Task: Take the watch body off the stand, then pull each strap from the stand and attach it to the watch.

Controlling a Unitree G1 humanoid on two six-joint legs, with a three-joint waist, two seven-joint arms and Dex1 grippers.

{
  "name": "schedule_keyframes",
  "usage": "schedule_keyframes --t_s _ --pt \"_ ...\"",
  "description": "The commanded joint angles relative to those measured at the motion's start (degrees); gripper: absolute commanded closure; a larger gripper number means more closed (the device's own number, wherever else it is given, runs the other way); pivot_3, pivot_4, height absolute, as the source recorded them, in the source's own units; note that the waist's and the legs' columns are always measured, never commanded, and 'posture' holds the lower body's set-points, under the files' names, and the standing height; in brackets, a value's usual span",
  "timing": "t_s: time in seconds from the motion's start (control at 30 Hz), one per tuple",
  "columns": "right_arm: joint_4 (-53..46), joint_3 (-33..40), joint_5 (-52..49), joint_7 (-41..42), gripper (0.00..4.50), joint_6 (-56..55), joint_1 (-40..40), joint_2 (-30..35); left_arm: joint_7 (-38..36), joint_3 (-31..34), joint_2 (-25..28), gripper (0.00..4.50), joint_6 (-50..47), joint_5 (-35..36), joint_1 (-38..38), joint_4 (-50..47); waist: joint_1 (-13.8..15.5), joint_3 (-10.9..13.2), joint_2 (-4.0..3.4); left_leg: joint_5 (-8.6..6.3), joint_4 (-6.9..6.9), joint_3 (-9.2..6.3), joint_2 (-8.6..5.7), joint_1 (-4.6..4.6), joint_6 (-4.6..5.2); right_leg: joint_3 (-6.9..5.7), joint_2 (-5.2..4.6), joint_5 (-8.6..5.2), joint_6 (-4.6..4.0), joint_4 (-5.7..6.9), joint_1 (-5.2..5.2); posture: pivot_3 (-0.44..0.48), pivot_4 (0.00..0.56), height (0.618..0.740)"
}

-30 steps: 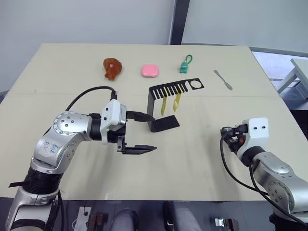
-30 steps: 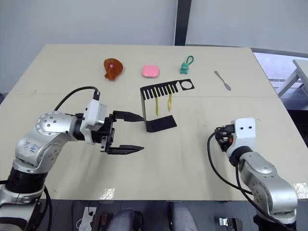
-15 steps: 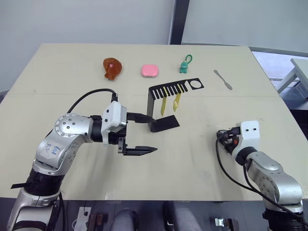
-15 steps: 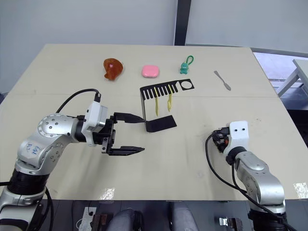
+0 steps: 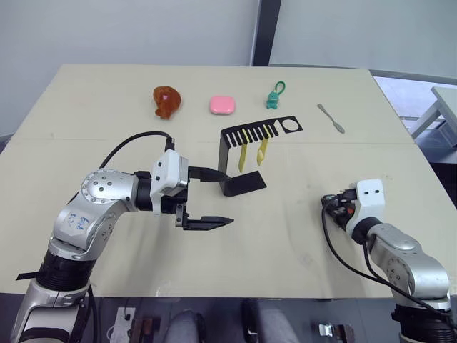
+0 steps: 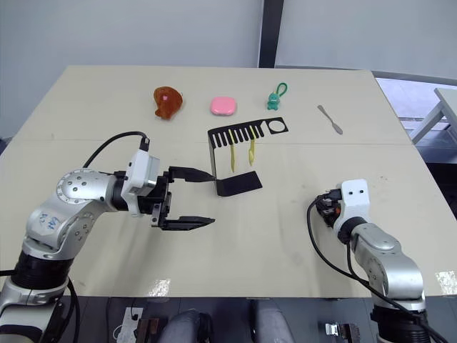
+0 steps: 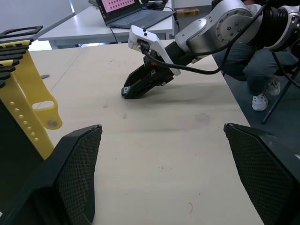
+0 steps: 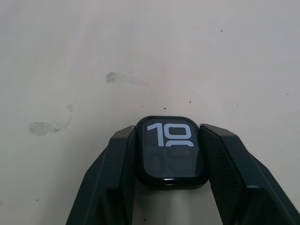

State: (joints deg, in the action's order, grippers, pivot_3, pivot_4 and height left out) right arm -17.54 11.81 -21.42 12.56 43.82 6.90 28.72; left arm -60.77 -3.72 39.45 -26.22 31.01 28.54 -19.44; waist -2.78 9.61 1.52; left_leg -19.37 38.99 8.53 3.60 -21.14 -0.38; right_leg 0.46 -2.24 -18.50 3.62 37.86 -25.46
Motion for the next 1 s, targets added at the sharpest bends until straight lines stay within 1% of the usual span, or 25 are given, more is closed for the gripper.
schedule_keyframes --t_s 0.03,0.07,0.1,0.23,0.3,0.4,0.53,0.6,0.67,0.7,0.8,0.93,1.0 --pt "-0.8 2.4 -0.2 2.0 1.04 -0.4 -0.5 1.5 0.4 1.4 0.3 0.00 0.3 0.3 0.3 -1.2 0.0 0.0 0.00 0.00 0.00 0.00 0.00 0.00 0.00 0.00 0.00 0.00 0.00 0.00 0.00 0.000 0.150 0.740" --pt "-1.0 2.6 -0.3 2.4 0.61 -0.3 -0.7 1.9 0.4 1.5 0.3 0.00 0.3 0.3 0.2 -1.2 0.0 0.0 0.00 0.00 0.00 0.00 0.00 0.00 0.00 0.00 0.00 0.00 0.00 0.00 0.00 0.000 0.150 0.740" --pt "-1.4 2.8 -0.4 2.9 0.03 -0.2 -1.1 2.4 0.6 1.7 0.5 0.00 0.2 0.2 -0.1 -1.2 0.1 0.0 0.00 0.00 0.00 0.00 0.00 0.00 0.00 0.00 0.00 0.00 0.00 0.00 0.00 0.000 0.150 0.740" --pt "-7.6 7.0 -4.8 7.9 0.03 1.3 -5.8 5.6 2.4 6.4 2.3 0.00 -2.6 2.4 -3.7 -1.9 0.3 0.0 -0.02 0.00 -0.01 0.00 0.01 0.01 0.00 0.00 0.01 0.00 0.00 0.00 0.00 0.000 0.150 0.740" --pt "-10.9 10.8 -8.3 12.0 0.03 1.5 -9.4 7.5 3.2 9.4 3.7 0.00 -3.6 2.8 -7.2 -1.8 0.3 0.0 -0.03 0.00 -0.02 -0.01 0.06 0.01 0.00 -0.01 0.02 0.00 0.00 0.00 0.00 0.000 0.150 0.740" --pt "-14.0 19.6 -11.8 23.5 0.03 -2.9 -19.3 12.0 4.1 16.4 6.3 0.00 -4.7 3.0 -15.4 -0.3 0.5 0.0 -0.05 -0.01 -0.02 -0.01 0.05 0.05 0.01 -0.01 0.00 0.00 0.00 0.00 0.03 0.000 0.150 0.740" --pt "-11.0 30.7 -14.2 32.9 0.03 -7.2 -29.0 14.3 4.5 25.1 8.5 0.00 -6.3 4.4 -23.2 2.3 1.2 0.0 0.08 -0.06 -0.04 -0.05 0.04 0.08 0.06 -0.05 0.00 0.00 0.01 -0.12 0.12 0.000 0.150 0.740" --pt "-8.7 34.6 -14.5 36.4 0.03 -9.0 -32.0 14.8 5.0 28.7 8.8 0.00 -6.3 4.5 -25.3 4.8 1.2 0.0 0.09 -0.12 -0.01 -0.06 0.02 0.25 0.15 -0.07 -0.03 0.01 0.02 -0.15 0.34 0.000 0.150 0.740" --pt "-6.3 37.8 -14.8 38.6 0.03 -10.2 -33.7 15.0 6.1 31.7 8.6 0.00 -6.1 4.6 -26.0 8.0 1.2 0.0 0.10 -0.29 -0.20 -0.06 0.04 0.89 0.19 -0.13 -0.04 -0.03 -0.03 -0.40 1.05 0.000 0.150 0.740" --pt "-5.2 39.2 -15.3 39.2 0.03 -10.4 -33.9 15.1 6.7 32.7 8.5 0.00 -5.7 4.2 -26.0 9.4 1.2 0.0 0.10 -0.47 -0.30 -0.06 0.04 1.03 0.39 -0.15 -0.06 -0.04 -0.04 -0.47 1.20 0.000 0.150 0.740" --pt "-3.2 40.6 -15.7 39.7 0.03 -11.1 -32.9 15.8 7.9 32.7 8.4 0.00 -3.6 2.2 -26.3 10.3 1.2 -0.1 0.10 -0.43 -0.37 -0.05 0.02 1.03 0.29 -0.15 -0.10 -0.04 -0.04 -0.49 1.19 0.000 0.150 0.740" --pt "-4.2 39.6 -17.7 39.3 0.03 -10.1 -30.2 16.6 9.7 31.0 7.3 0.00 -4.0 3.1 -25.8 5.8 1.1 -0.1 0.11 -0.41 -0.39 -0.02 0.03 1.02 0.21 -0.13 -0.11 -0.04 -0.04 -0.48 1.16 0.000 0.150 0.740" --pt "-7.2 37.6 -19.9 38.6 0.03 -8.6 -27.9 17.0 12.1 28.1 5.5 0.00 -5.4 4.4 -24.3 0.8 1.2 -0.1 0.10 -0.41 -0.41 -0.02 0.03 1.02 0.20 -0.13 -0.13 -0.04 -0.04 -0.48 1.16 0.000 0.150 0.740"
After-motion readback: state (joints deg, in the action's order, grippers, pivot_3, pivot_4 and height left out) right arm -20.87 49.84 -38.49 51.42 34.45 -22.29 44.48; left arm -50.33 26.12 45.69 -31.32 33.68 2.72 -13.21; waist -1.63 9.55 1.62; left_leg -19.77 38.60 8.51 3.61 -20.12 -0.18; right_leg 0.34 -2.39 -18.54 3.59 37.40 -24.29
